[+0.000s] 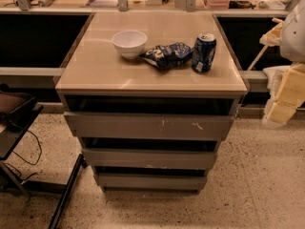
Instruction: Open bottom drawer
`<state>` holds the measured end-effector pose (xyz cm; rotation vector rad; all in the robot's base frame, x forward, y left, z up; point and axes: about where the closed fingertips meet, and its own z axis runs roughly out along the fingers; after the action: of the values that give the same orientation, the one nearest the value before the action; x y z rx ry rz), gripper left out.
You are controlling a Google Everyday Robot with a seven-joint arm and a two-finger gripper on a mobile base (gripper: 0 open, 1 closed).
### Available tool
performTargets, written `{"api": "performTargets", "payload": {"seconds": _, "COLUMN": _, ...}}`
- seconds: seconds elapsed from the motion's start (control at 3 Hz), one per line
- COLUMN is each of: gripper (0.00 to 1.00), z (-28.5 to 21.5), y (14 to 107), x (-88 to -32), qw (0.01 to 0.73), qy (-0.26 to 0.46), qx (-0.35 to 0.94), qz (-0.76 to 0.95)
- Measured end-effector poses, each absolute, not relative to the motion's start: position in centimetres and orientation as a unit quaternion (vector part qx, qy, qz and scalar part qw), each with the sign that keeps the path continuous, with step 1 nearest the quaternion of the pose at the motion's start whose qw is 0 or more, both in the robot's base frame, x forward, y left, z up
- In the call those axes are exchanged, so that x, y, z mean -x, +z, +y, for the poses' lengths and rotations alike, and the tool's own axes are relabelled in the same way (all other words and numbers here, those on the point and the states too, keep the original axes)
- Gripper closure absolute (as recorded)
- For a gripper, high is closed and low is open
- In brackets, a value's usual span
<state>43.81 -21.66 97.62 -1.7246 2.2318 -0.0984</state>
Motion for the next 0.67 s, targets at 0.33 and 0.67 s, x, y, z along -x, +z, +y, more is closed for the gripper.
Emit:
{"api": "performTargets", "payload": {"seconds": 0.33, "gripper": 0.0, "z": -21.66, "y": 97.62, "x": -43.81, "qw": 0.159, "qy": -0.034, "qx": 0.603, "qz": 0.781}}
{"api": "performTargets", "payload": {"seconds": 0.67, "gripper": 0.0, "z": -21.33, "y": 97.79, "x": -43.6, "qw": 0.171, "qy": -0.035, "qx": 0.607, "qz": 0.775}}
